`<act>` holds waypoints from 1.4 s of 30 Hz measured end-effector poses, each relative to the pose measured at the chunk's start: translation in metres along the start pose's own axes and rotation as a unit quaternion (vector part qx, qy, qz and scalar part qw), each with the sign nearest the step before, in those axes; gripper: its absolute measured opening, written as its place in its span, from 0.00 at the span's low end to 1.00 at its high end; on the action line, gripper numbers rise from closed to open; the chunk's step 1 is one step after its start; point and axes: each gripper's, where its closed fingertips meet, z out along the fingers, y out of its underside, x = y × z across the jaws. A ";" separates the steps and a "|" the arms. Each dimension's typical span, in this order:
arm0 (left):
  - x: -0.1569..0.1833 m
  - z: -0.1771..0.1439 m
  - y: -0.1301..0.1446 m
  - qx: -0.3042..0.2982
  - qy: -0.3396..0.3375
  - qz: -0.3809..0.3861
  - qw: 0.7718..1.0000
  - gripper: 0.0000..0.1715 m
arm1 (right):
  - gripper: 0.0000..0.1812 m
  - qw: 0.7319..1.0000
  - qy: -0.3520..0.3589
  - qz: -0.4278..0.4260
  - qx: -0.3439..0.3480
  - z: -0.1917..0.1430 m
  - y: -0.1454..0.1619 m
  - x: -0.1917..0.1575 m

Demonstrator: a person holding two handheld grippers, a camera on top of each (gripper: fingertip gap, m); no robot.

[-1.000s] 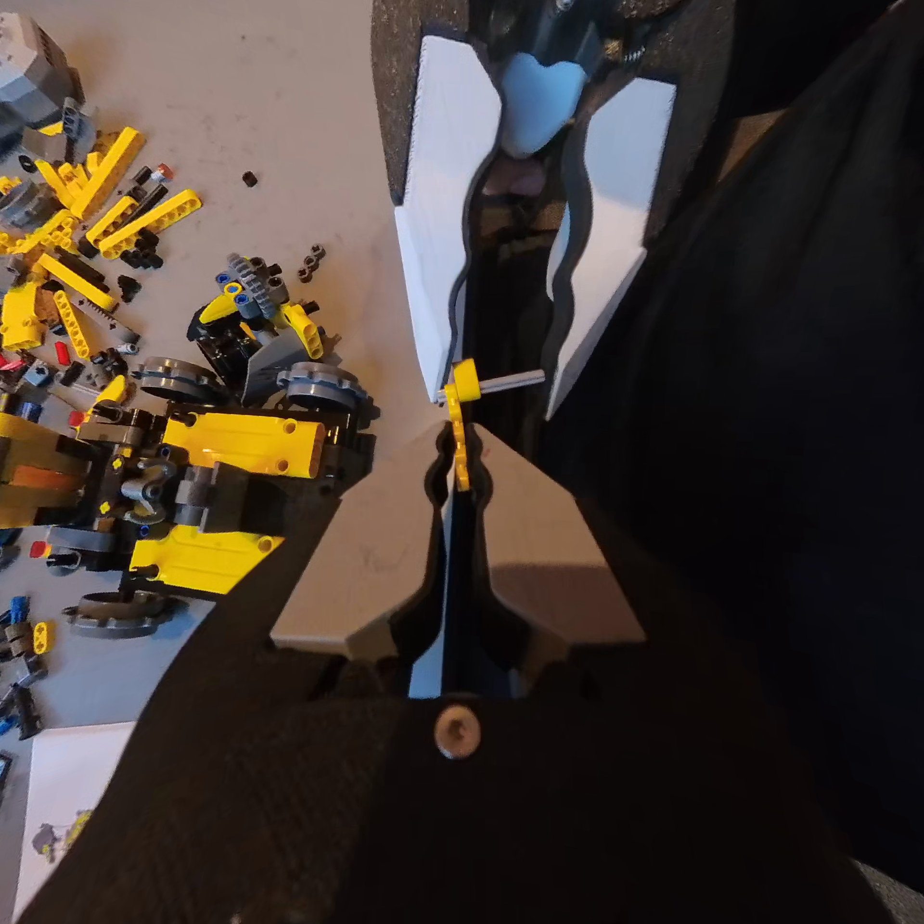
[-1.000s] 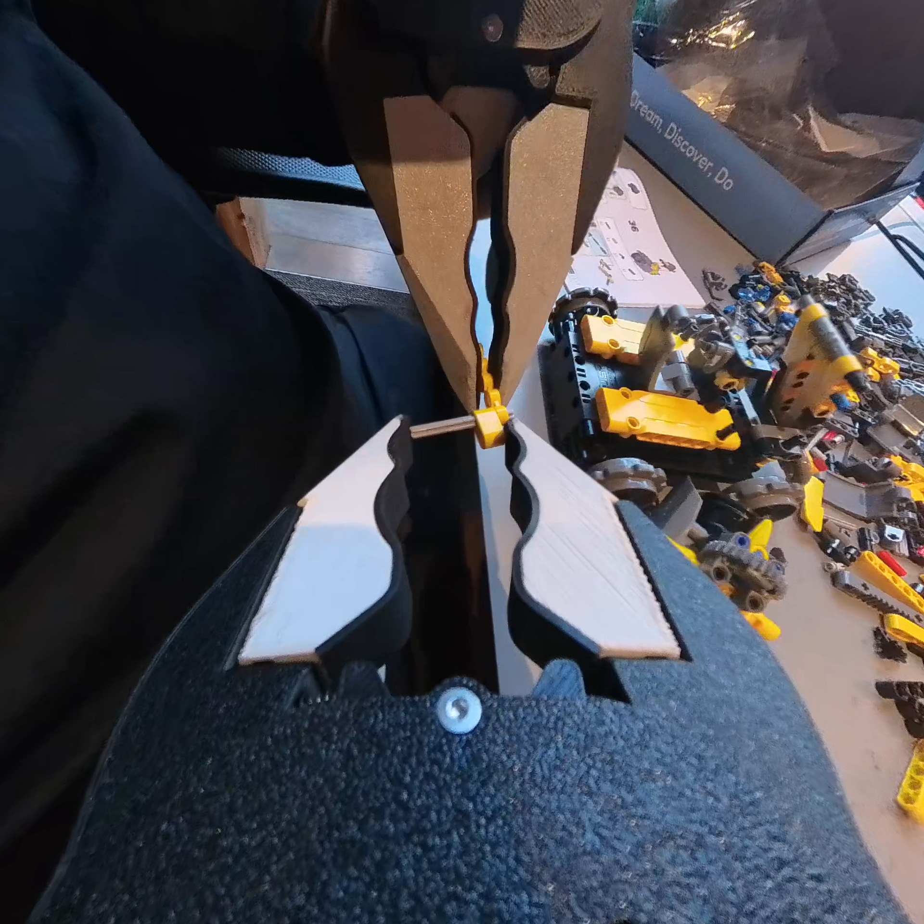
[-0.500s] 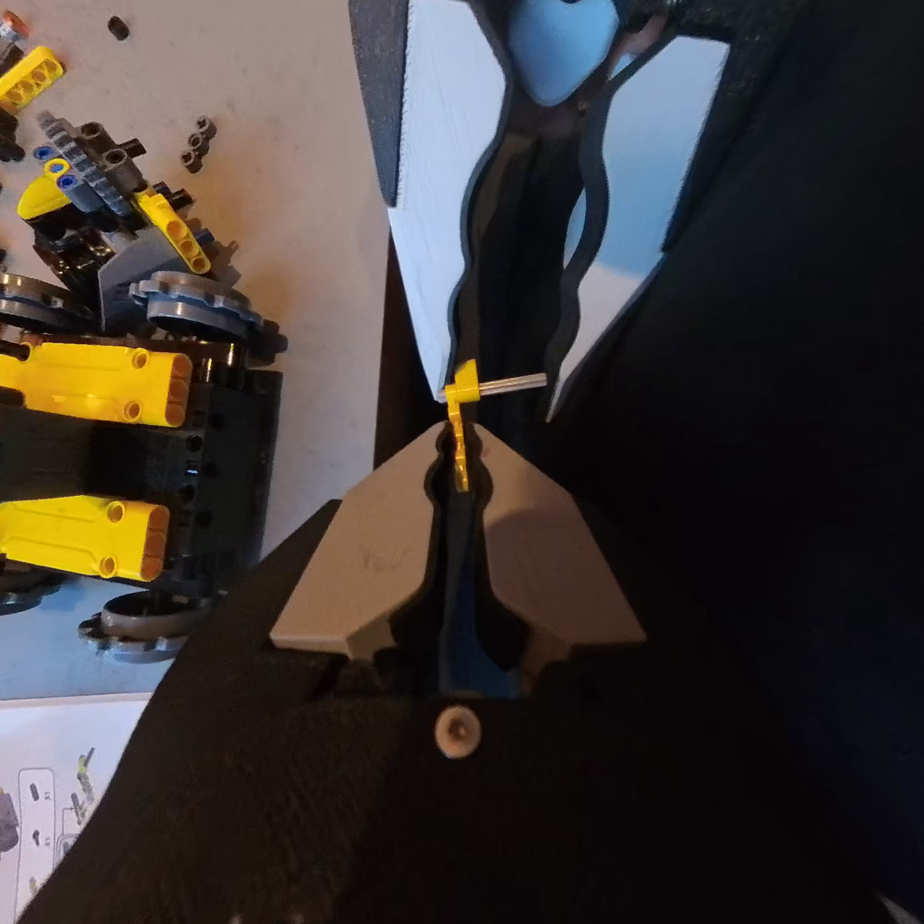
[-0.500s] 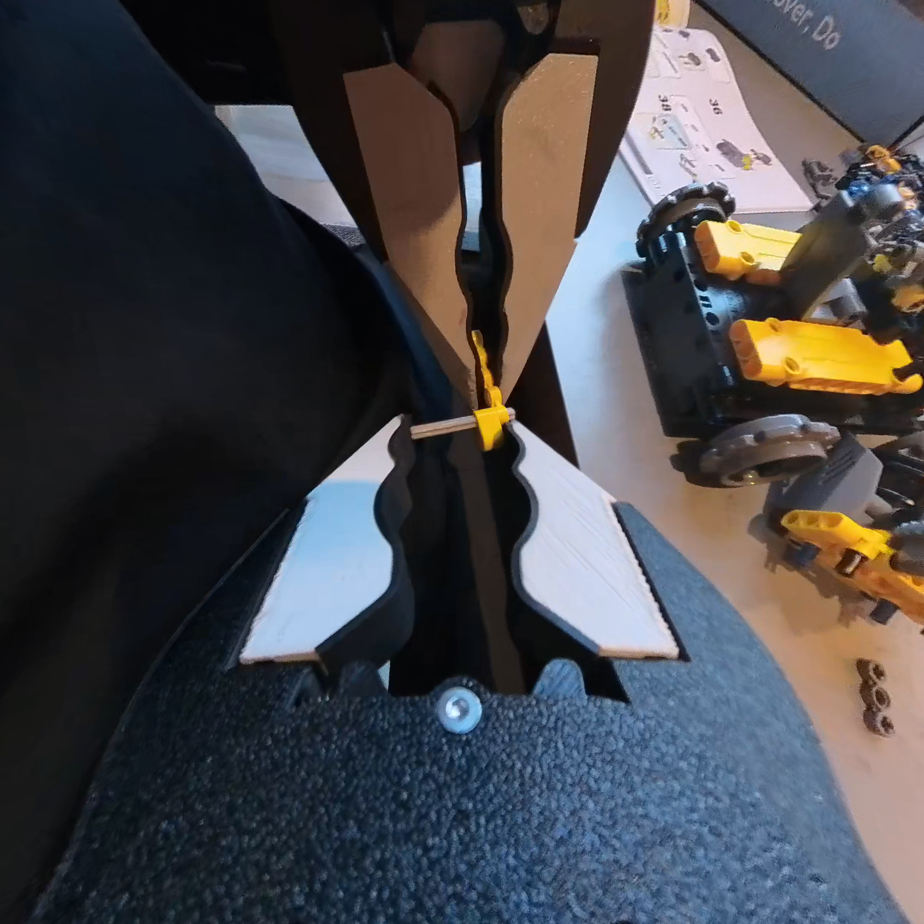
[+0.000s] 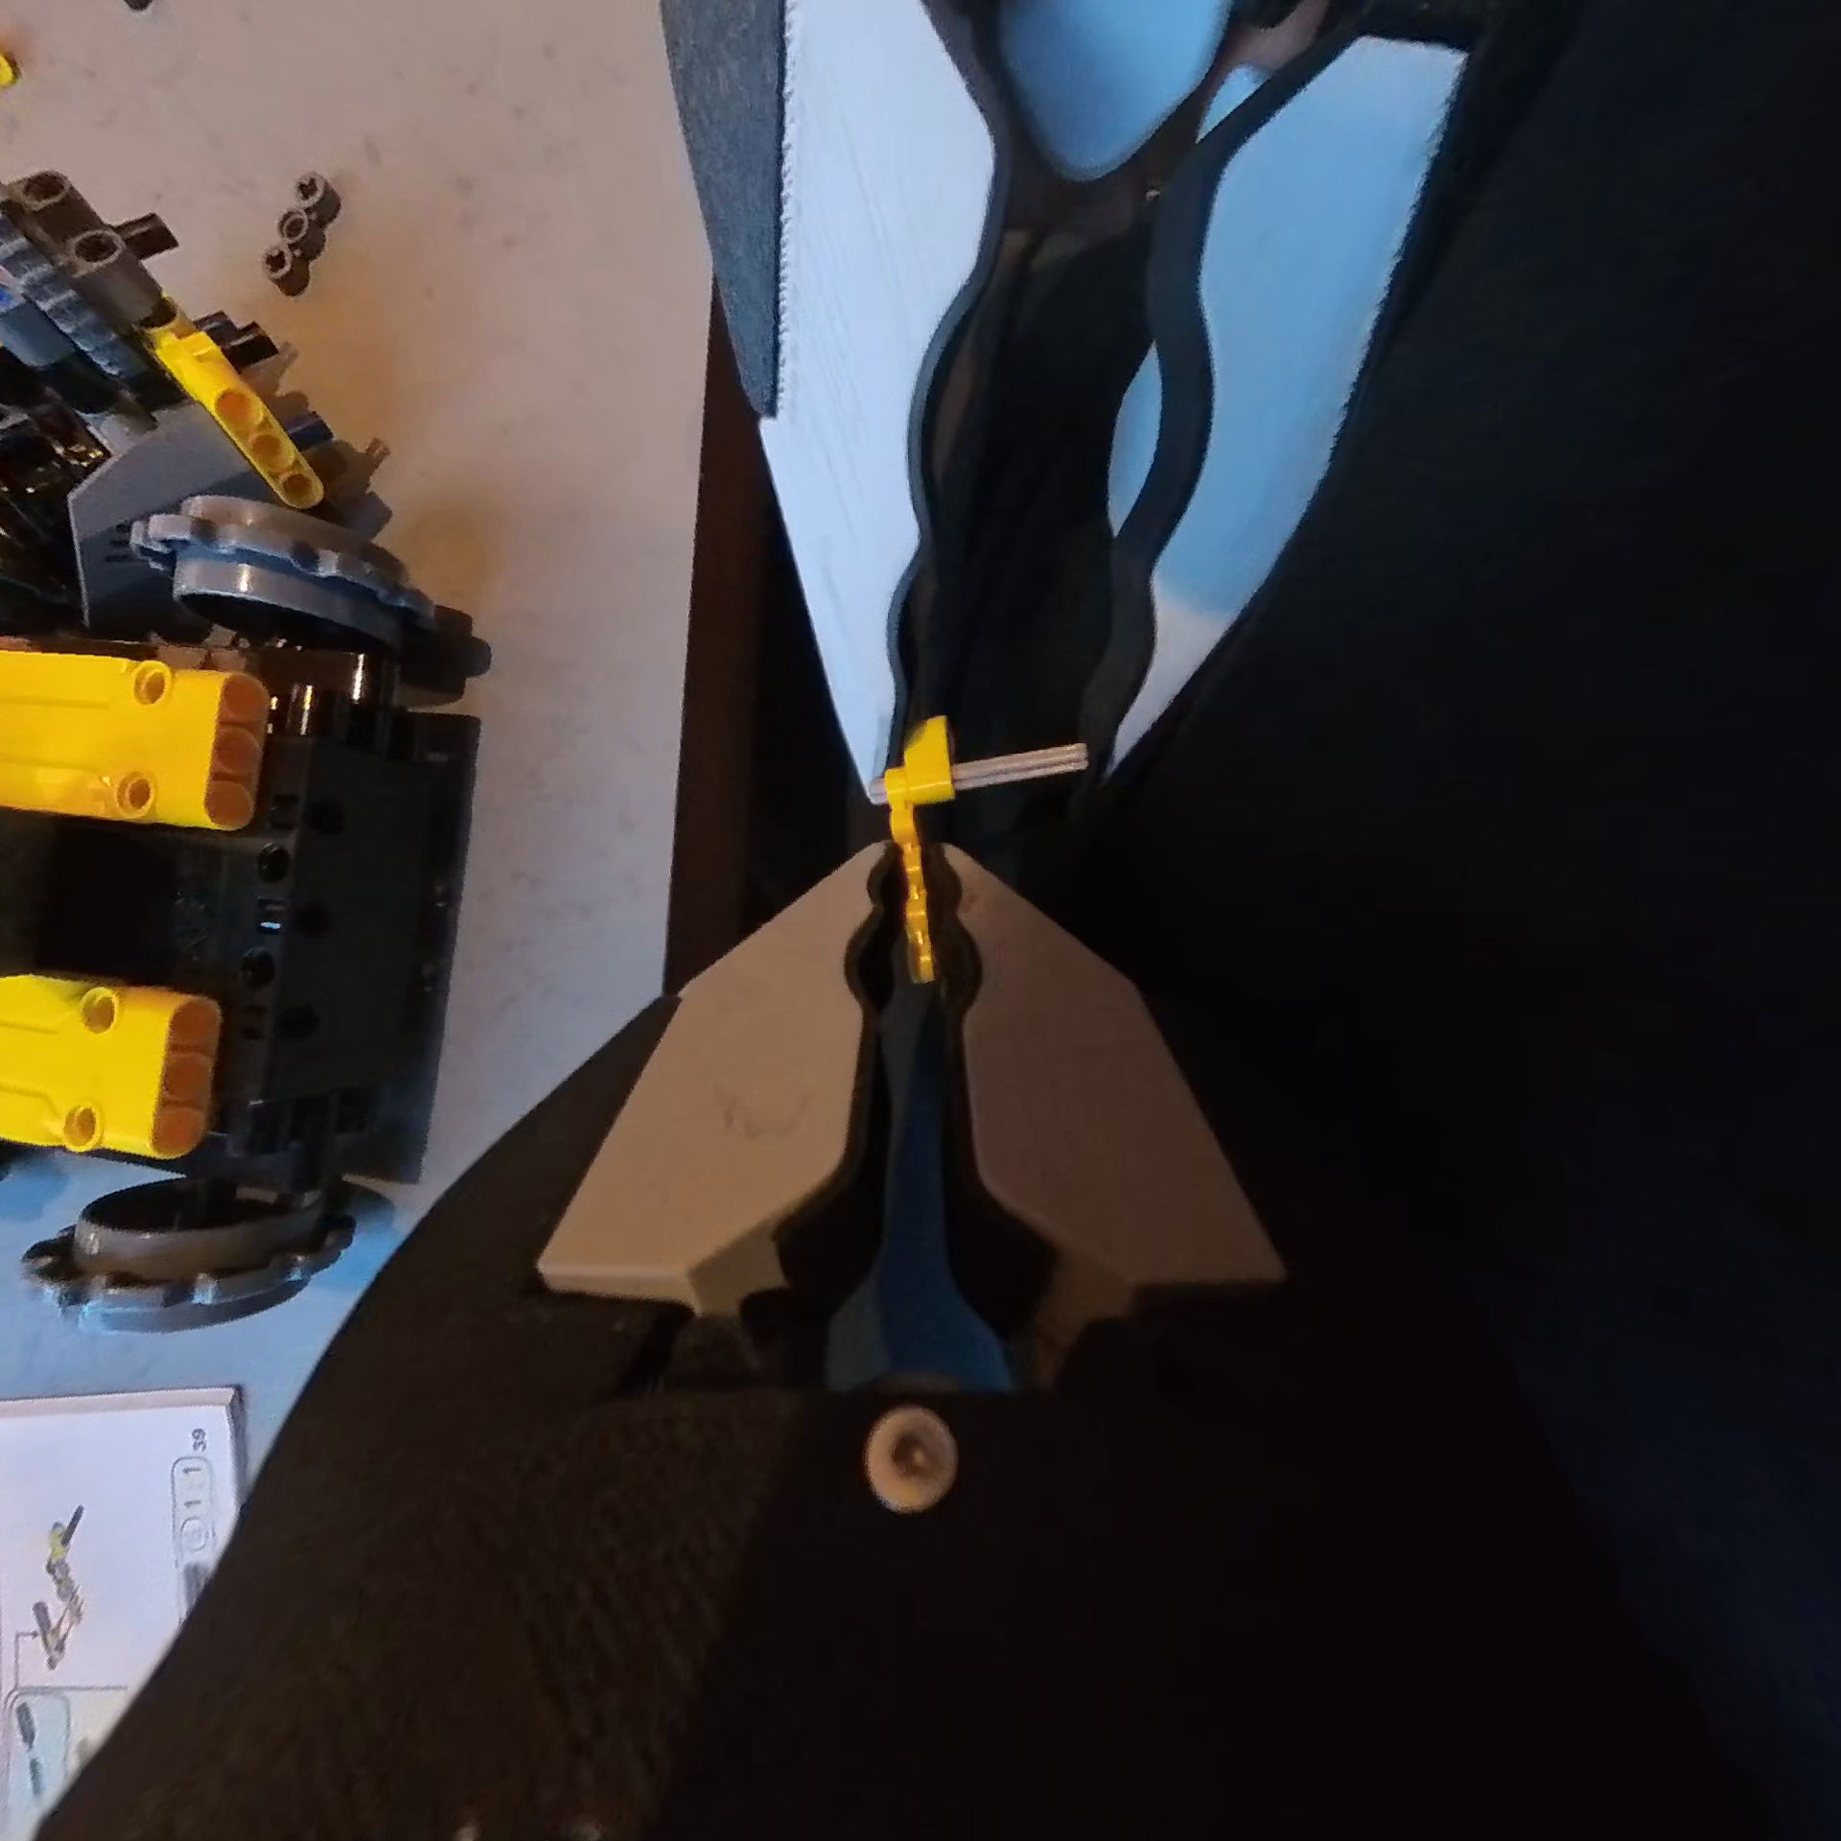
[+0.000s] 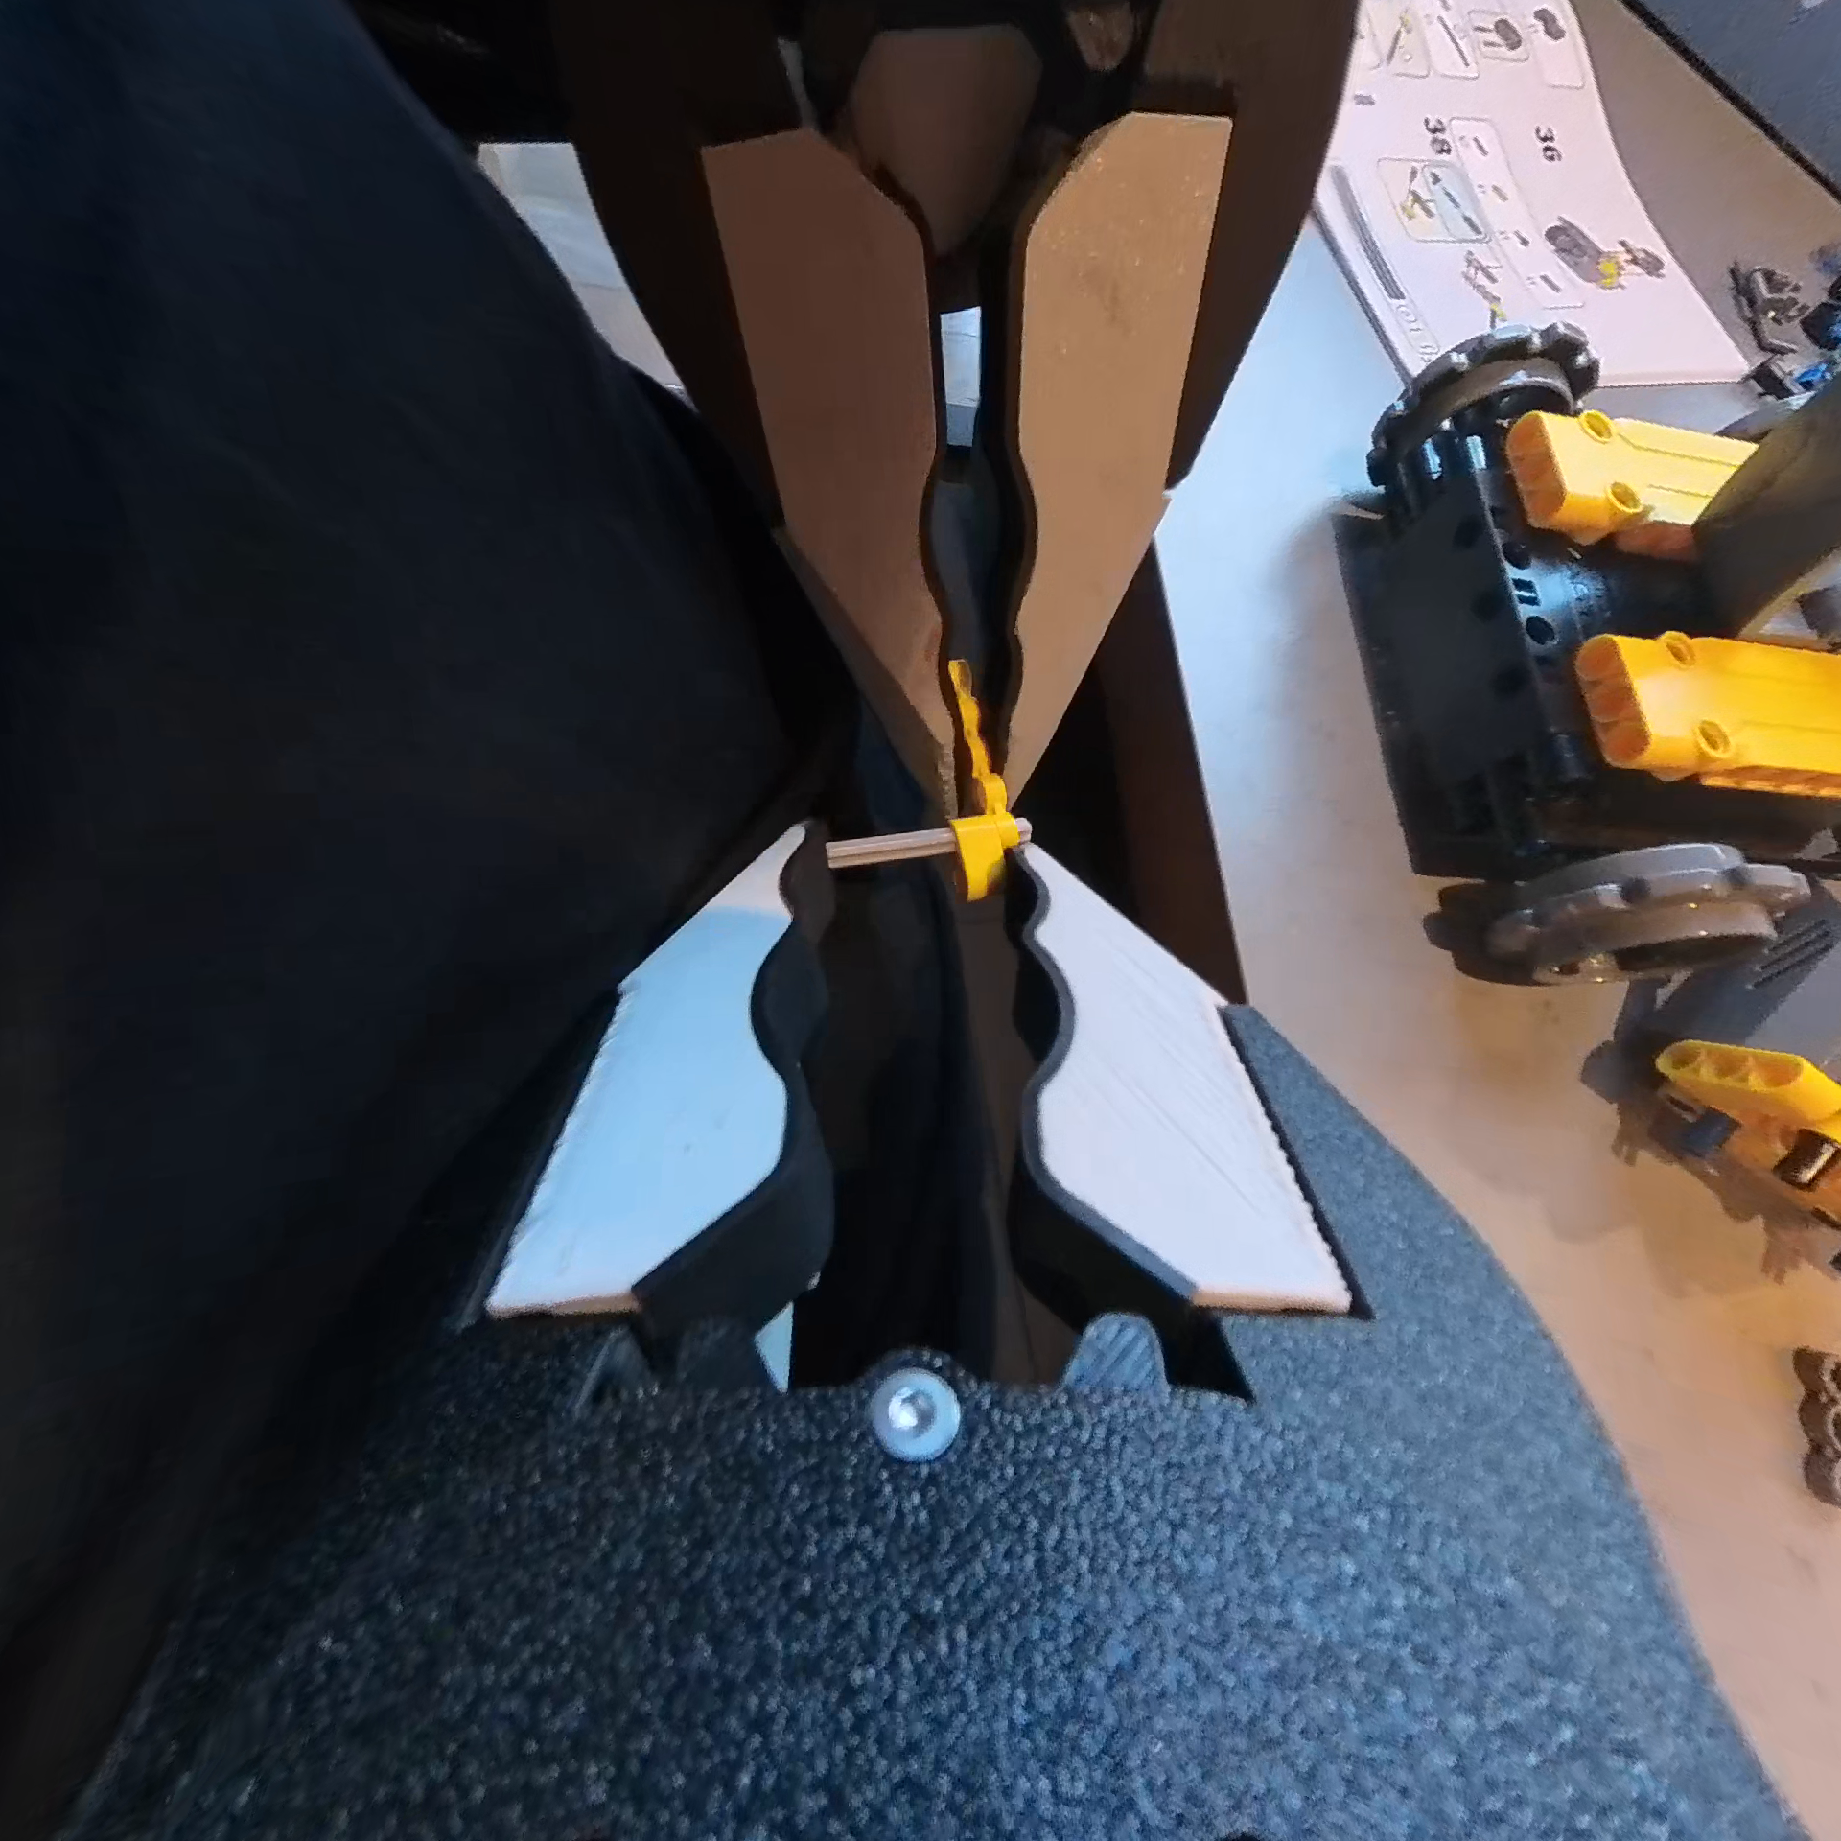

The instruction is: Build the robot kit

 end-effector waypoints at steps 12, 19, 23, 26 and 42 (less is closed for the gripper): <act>0.010 -0.001 0.004 -0.007 0.008 0.012 1.000 0.00 | 0.16 1.000 -0.015 0.000 -0.006 0.001 -0.001 -0.009; 0.027 -0.001 0.002 0.001 0.054 0.018 0.998 0.01 | 0.13 1.000 -0.025 -0.001 -0.003 0.002 0.000 -0.013; 0.017 0.000 0.001 0.004 0.025 -0.002 1.000 0.01 | 0.07 1.000 -0.008 0.007 0.004 0.002 0.001 -0.006; 0.008 -0.004 -0.002 0.019 0.001 0.008 1.000 0.01 | 0.09 0.999 0.019 0.021 0.031 0.000 -0.004 0.004; -0.027 -0.026 -0.026 0.092 -0.113 0.041 0.989 0.00 | 0.35 0.993 0.012 0.035 0.109 -0.028 -0.030 0.025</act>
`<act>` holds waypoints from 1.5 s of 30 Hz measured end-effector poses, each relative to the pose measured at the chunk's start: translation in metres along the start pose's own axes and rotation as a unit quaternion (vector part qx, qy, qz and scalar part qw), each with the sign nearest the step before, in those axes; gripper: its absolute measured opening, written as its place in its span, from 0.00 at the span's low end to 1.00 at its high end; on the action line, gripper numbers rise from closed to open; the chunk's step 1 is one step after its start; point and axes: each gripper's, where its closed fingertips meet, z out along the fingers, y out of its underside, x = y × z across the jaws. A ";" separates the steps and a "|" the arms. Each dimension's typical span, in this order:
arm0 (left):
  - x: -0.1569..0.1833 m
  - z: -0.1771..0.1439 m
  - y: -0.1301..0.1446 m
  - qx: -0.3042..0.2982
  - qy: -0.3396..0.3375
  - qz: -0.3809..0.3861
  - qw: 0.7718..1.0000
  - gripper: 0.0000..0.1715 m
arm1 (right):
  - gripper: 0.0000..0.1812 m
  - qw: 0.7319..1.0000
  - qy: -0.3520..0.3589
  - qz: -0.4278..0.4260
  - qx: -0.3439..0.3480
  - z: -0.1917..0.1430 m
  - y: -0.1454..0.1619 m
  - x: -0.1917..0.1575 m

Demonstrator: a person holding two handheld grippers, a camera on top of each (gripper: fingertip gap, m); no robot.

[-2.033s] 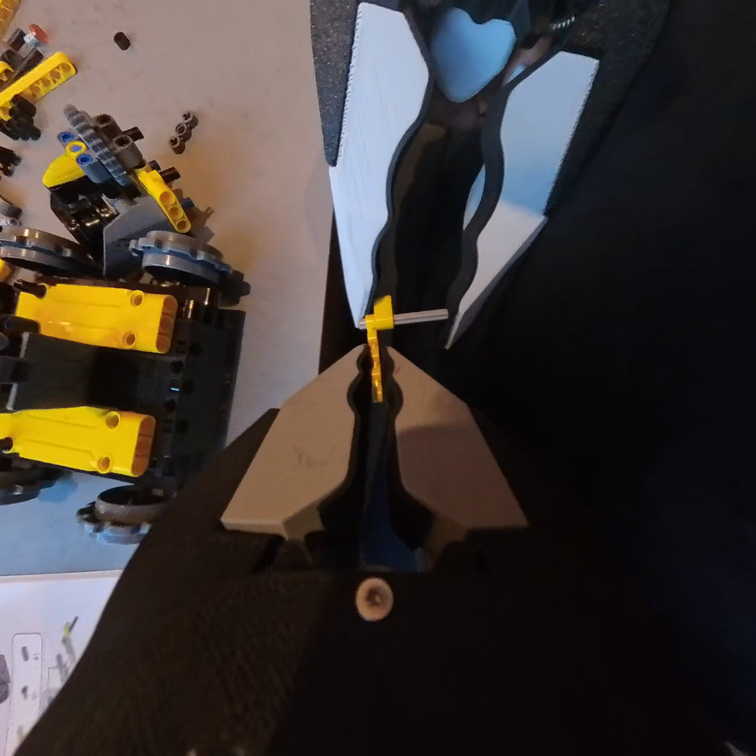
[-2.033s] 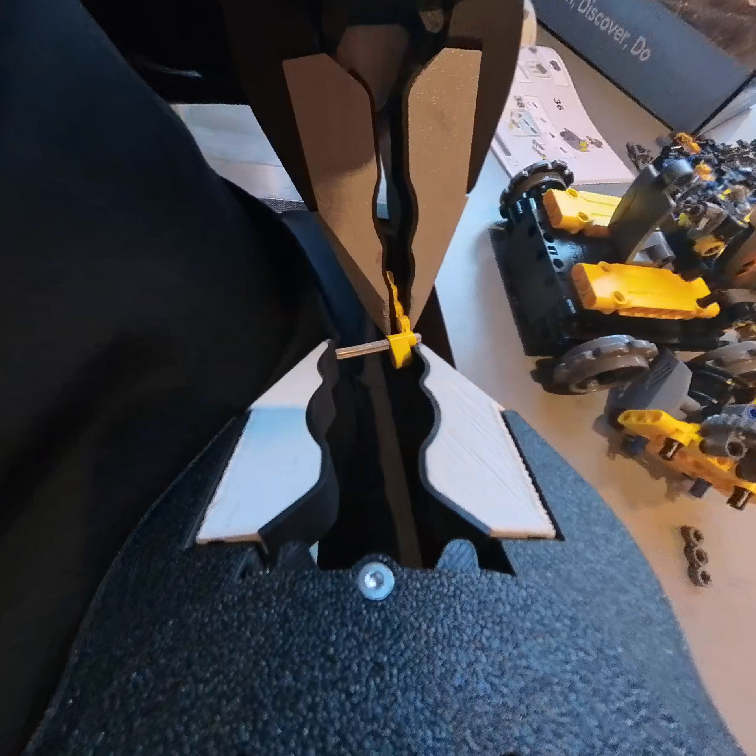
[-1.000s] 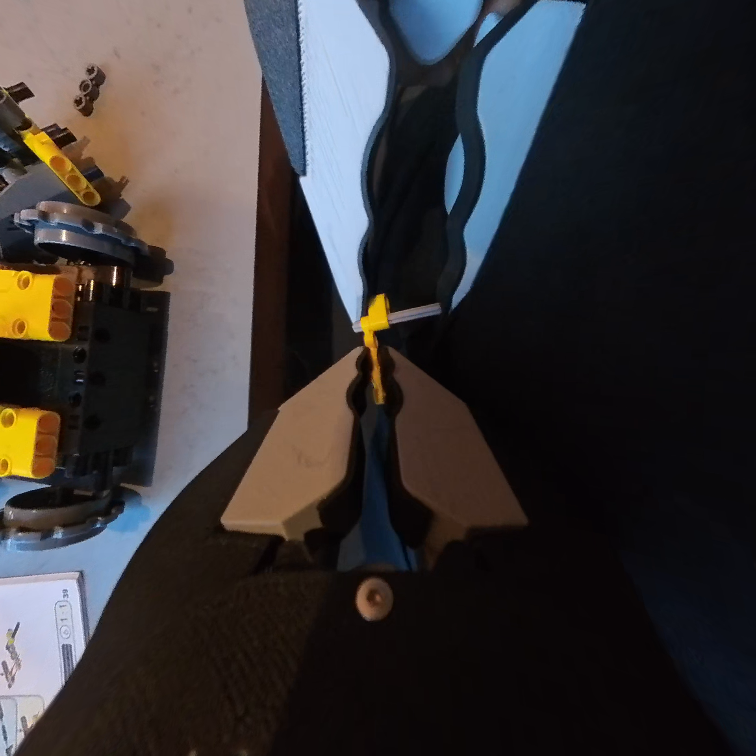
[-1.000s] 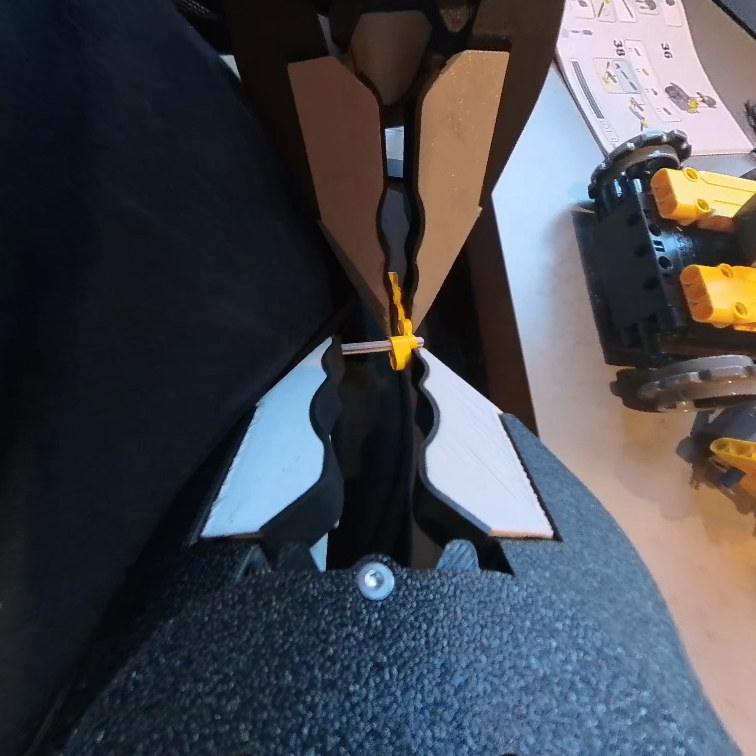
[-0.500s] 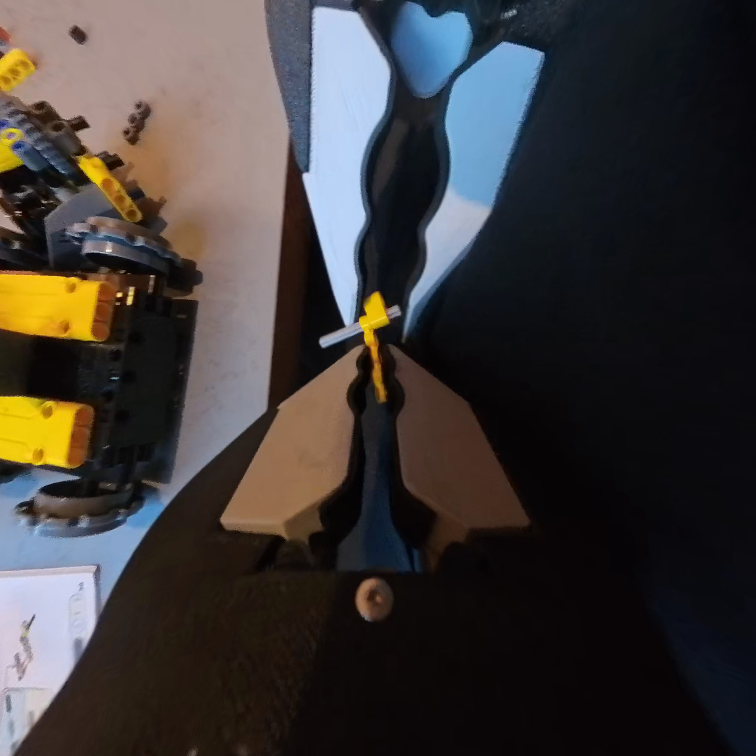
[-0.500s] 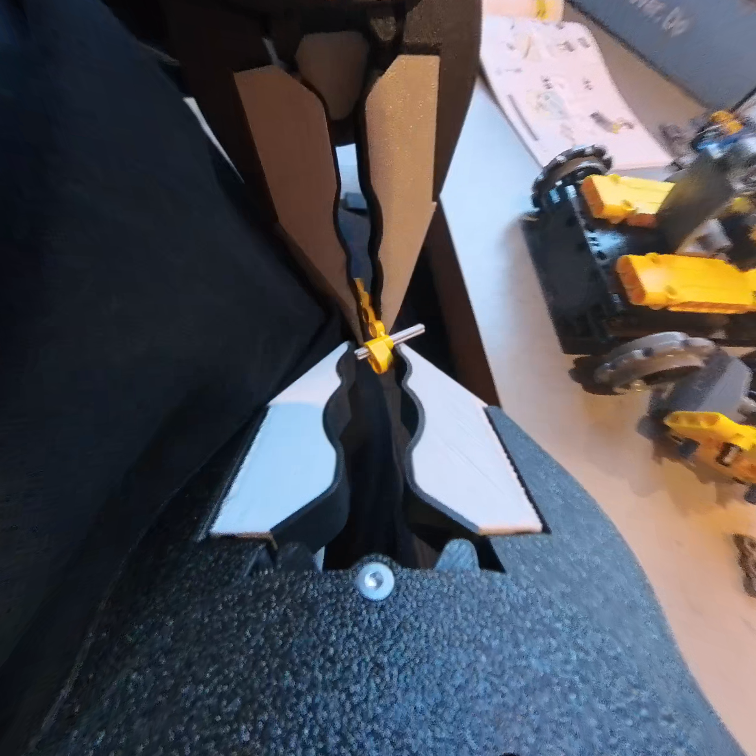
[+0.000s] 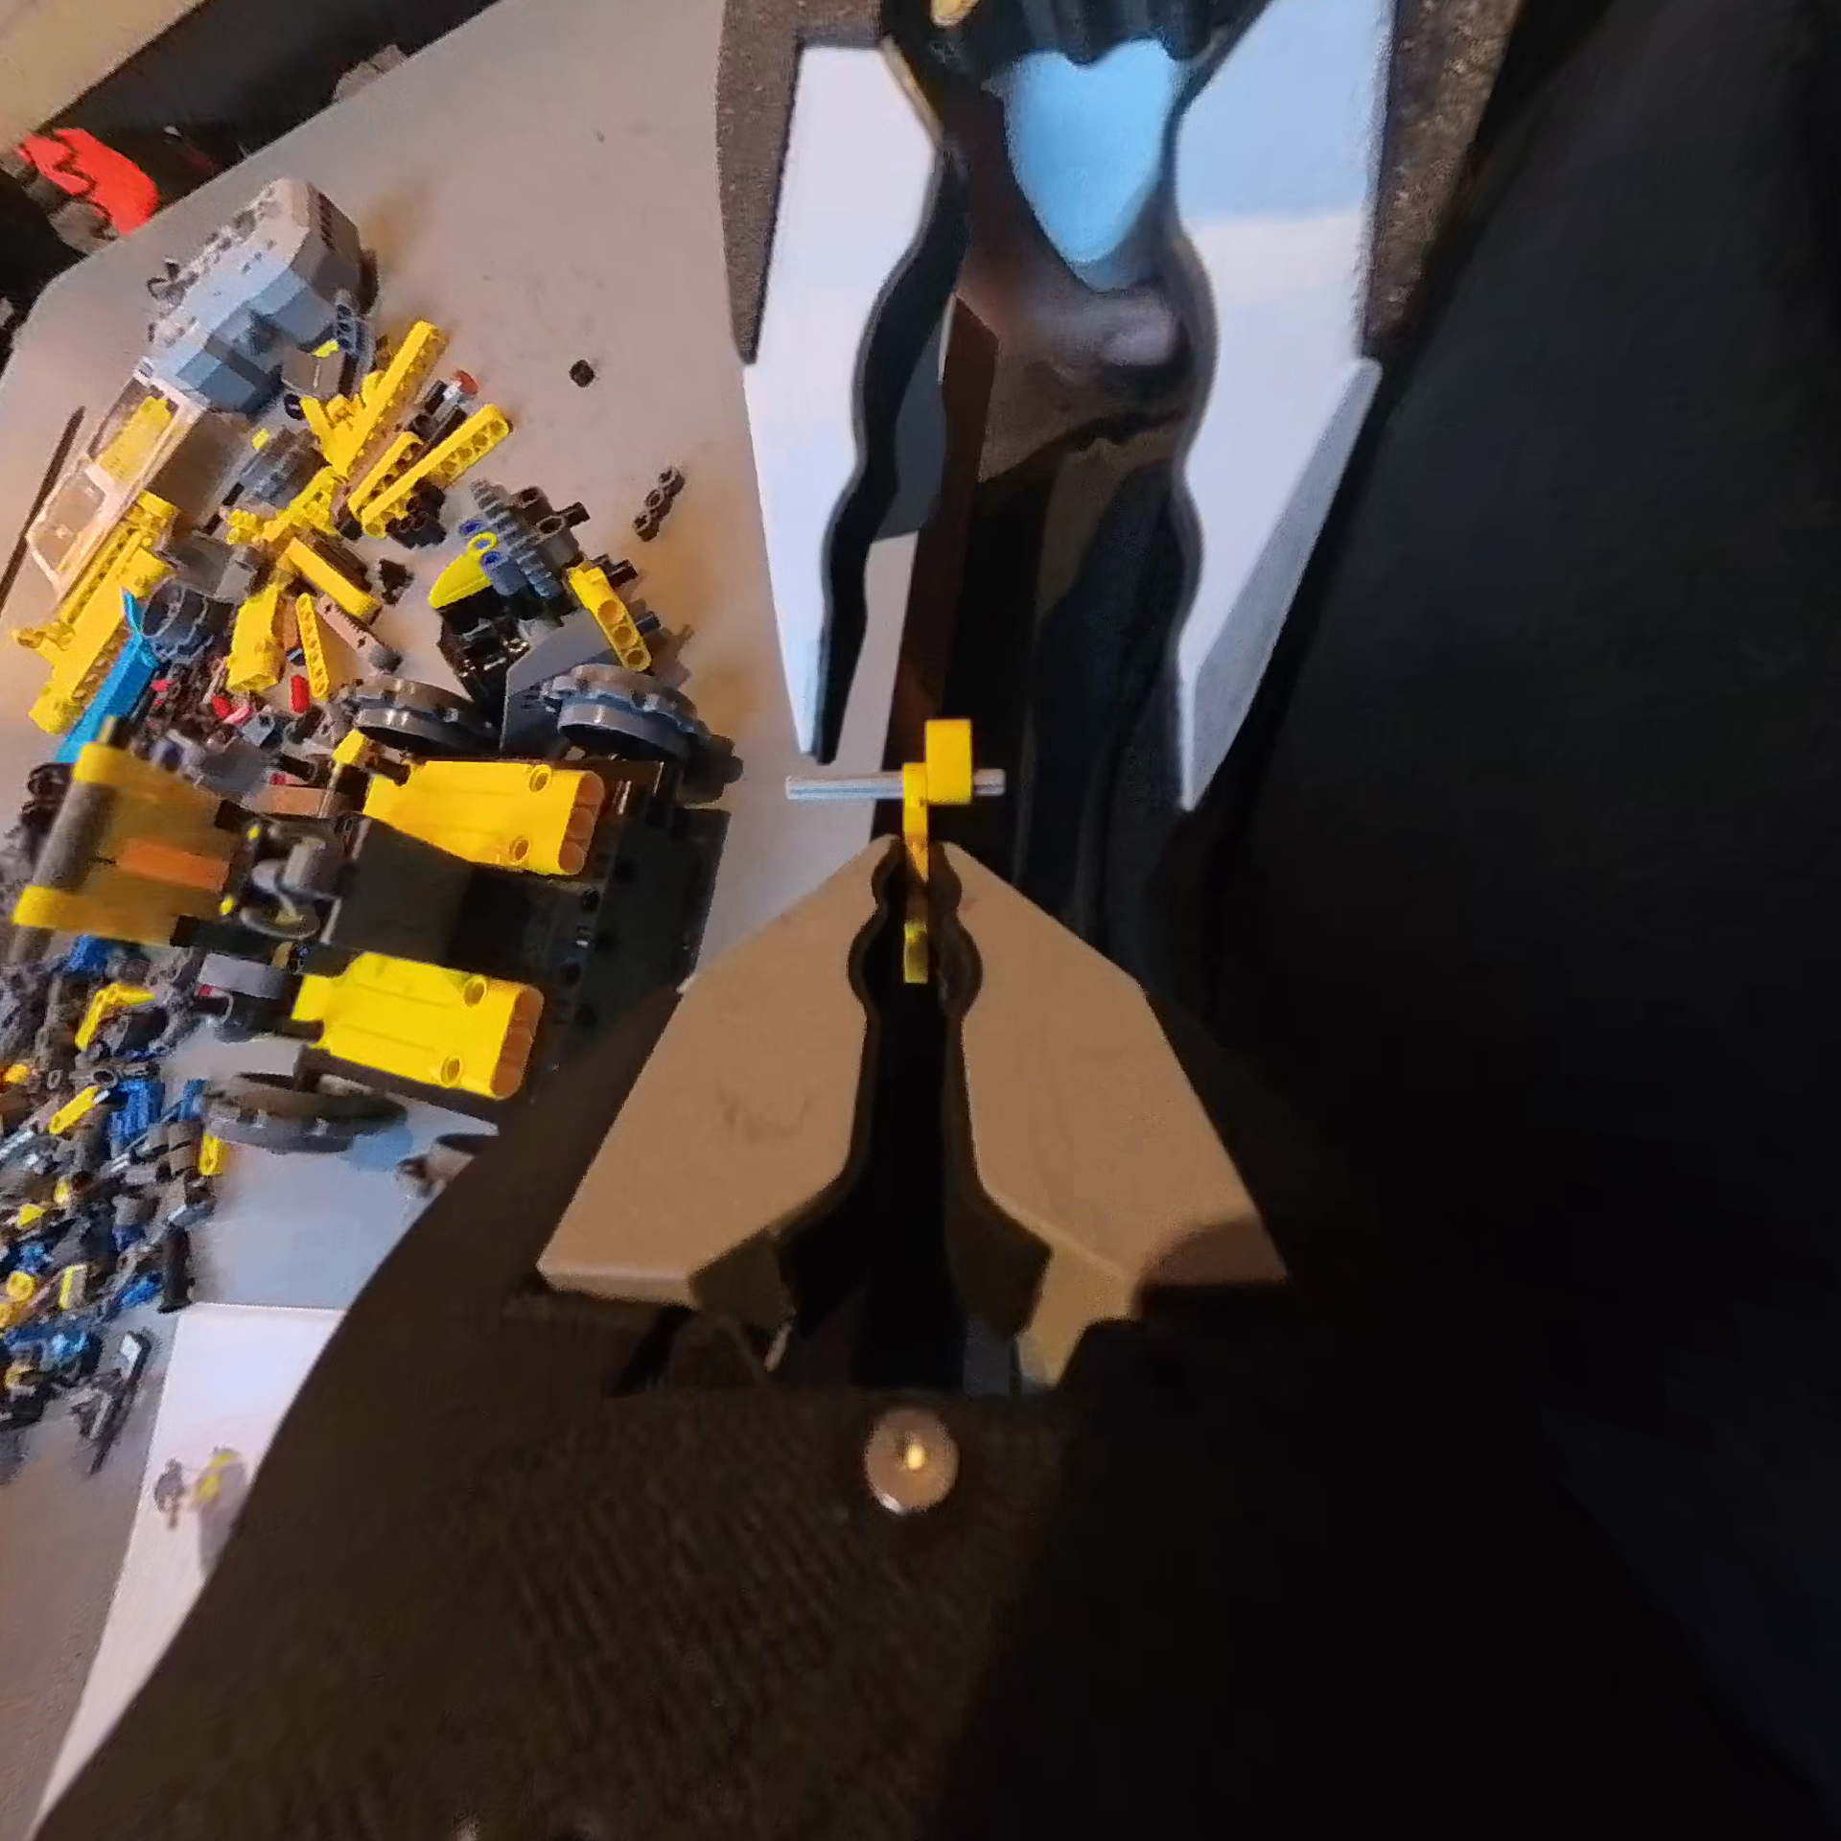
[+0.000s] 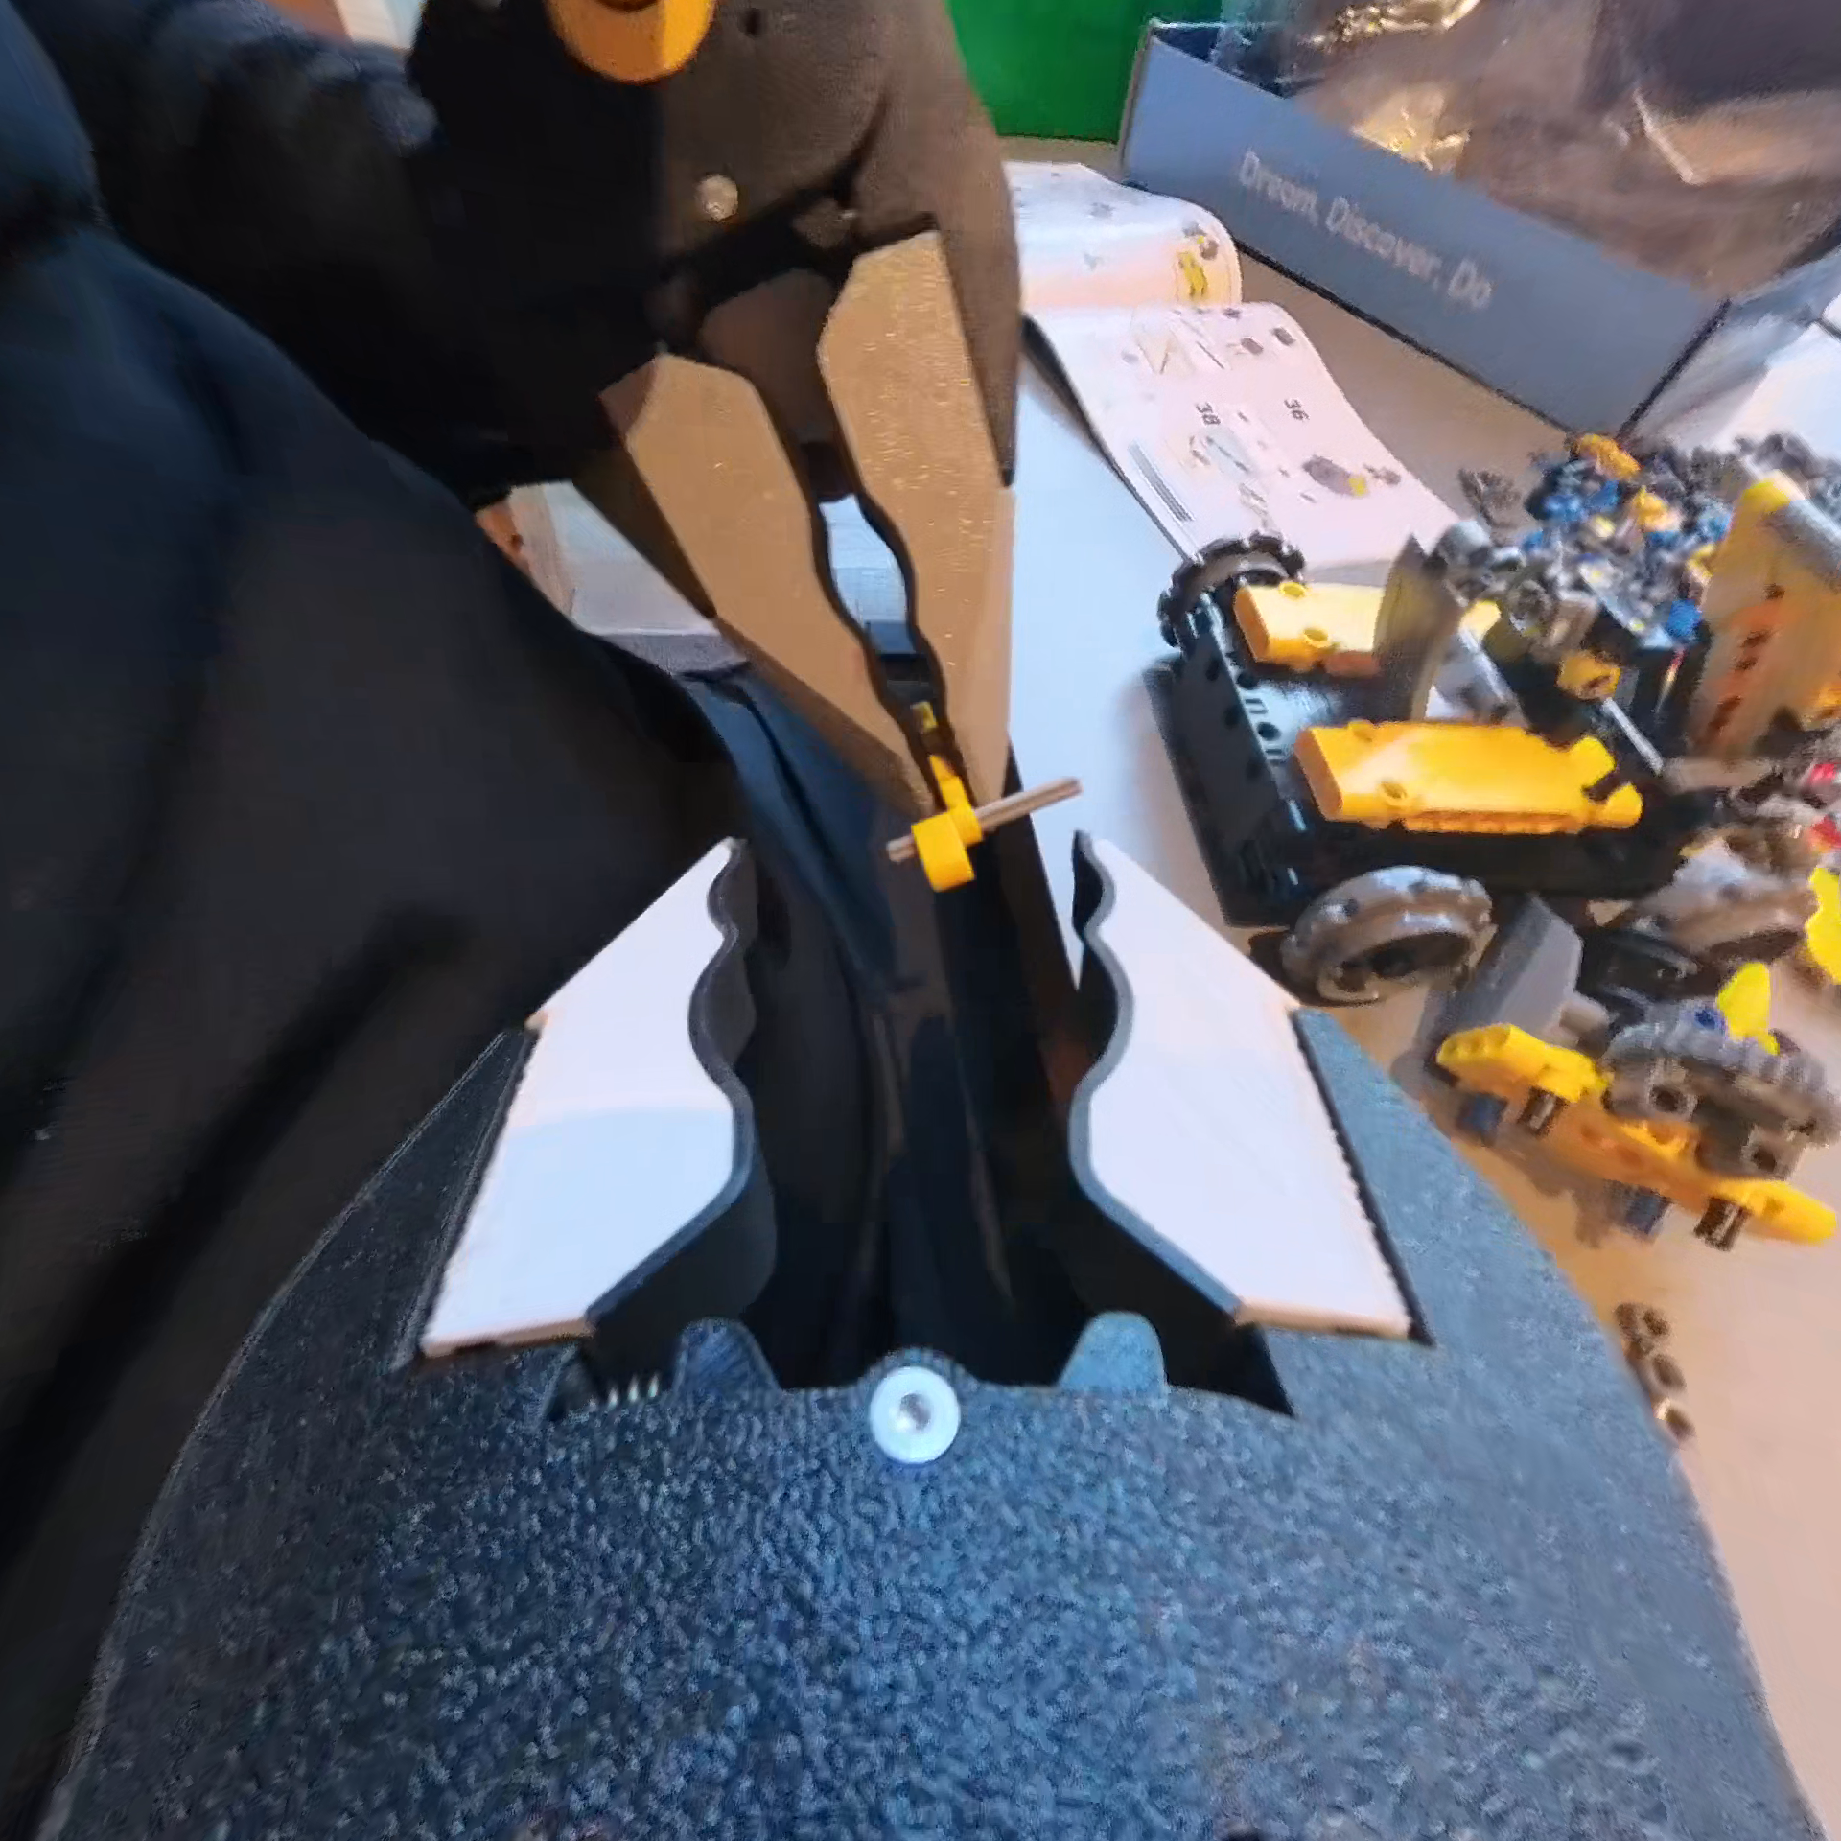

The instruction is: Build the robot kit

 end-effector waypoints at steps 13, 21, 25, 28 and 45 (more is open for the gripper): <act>-0.004 -0.010 0.001 0.102 -0.002 -0.102 0.990 0.01 | 0.36 0.996 -0.039 0.063 0.056 0.006 -0.024 0.012; -0.010 -0.014 0.004 0.131 0.021 -0.160 0.978 0.01 | 0.37 0.995 -0.067 0.058 0.048 0.016 -0.024 0.013; -0.008 -0.016 -0.001 0.151 0.041 -0.171 0.973 0.01 | 0.37 0.991 -0.092 0.075 0.065 0.014 -0.024 0.005; -0.007 -0.019 -0.008 0.174 0.053 -0.180 0.967 0.01 | 0.37 0.987 -0.099 0.096 0.087 0.008 -0.028 0.007; 0.003 -0.029 -0.029 0.232 0.079 -0.176 0.954 0.00 | 0.32 0.967 -0.123 0.154 0.164 -0.007 -0.051 0.014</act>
